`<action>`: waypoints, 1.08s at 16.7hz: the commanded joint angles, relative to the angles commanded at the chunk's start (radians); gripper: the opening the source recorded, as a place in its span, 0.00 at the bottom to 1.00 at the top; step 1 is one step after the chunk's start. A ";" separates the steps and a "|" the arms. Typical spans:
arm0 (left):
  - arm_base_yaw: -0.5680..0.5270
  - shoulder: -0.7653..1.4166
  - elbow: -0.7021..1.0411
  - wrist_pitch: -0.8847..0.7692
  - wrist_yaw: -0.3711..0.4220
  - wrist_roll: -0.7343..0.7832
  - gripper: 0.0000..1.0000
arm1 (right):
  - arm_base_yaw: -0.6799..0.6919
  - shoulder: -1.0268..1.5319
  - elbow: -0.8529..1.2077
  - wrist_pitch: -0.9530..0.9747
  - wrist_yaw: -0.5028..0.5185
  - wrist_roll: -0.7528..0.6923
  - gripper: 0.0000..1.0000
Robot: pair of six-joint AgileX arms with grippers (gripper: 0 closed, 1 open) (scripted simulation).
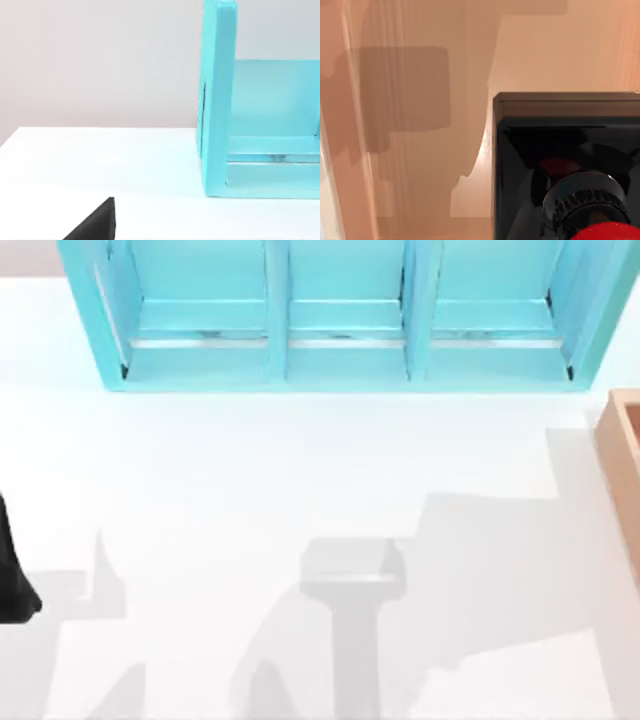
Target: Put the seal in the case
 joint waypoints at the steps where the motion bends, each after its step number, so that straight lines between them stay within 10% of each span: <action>1: 0.000 0.000 0.000 0.000 0.000 0.000 1.00 | -0.001 -0.003 -0.033 0.033 0.000 0.002 0.00; 10: 0.000 0.000 0.000 0.000 0.000 0.000 1.00 | 0.000 -0.004 -0.219 0.215 0.000 0.001 0.00; 18: 0.000 0.000 0.000 0.000 0.000 0.000 1.00 | 0.000 -0.004 -0.219 0.215 0.000 0.001 0.60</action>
